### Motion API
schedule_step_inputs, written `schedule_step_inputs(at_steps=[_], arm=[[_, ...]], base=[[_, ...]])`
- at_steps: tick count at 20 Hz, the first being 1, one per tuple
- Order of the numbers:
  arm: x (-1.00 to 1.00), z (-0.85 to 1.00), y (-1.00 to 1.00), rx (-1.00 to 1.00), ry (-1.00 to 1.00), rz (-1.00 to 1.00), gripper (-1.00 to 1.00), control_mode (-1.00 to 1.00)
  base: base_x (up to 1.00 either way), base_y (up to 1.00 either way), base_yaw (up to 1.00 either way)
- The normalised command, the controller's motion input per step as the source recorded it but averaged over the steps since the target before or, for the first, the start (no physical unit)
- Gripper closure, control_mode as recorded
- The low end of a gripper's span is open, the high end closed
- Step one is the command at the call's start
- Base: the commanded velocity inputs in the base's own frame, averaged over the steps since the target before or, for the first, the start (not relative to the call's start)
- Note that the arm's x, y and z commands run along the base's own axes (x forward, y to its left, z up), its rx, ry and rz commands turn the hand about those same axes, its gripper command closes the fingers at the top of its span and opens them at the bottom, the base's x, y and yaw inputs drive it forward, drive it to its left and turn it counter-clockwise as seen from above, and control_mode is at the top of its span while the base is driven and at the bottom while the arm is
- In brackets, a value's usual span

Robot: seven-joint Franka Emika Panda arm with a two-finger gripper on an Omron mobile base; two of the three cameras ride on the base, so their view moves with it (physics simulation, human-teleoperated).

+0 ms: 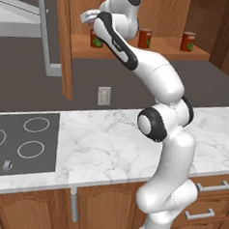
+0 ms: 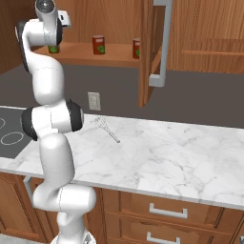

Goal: Stack two cans on top of the other two cans in the cabinet.

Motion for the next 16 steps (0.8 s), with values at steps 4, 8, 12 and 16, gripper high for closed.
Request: schedule_step_inputs(at_steps=[4,8,12,16], arm=[[0.14,-0.13,0.0,0.03,0.0,0.0,1.0,-1.0],[0.01,-0.16,0.0,0.04,0.01,0.0,1.0,-1.0],[0.0,-0.19,0.0,0.01,0.06,0.0,1.0,-1.0],[0.0,-0.2,0.0,0.0,0.13,0.0,-1.0,-1.0]], base=[[0.0,0.0,0.0],[0.0,0.0,0.0],[0.0,0.0,0.0],[0.0,0.0,0.0]])
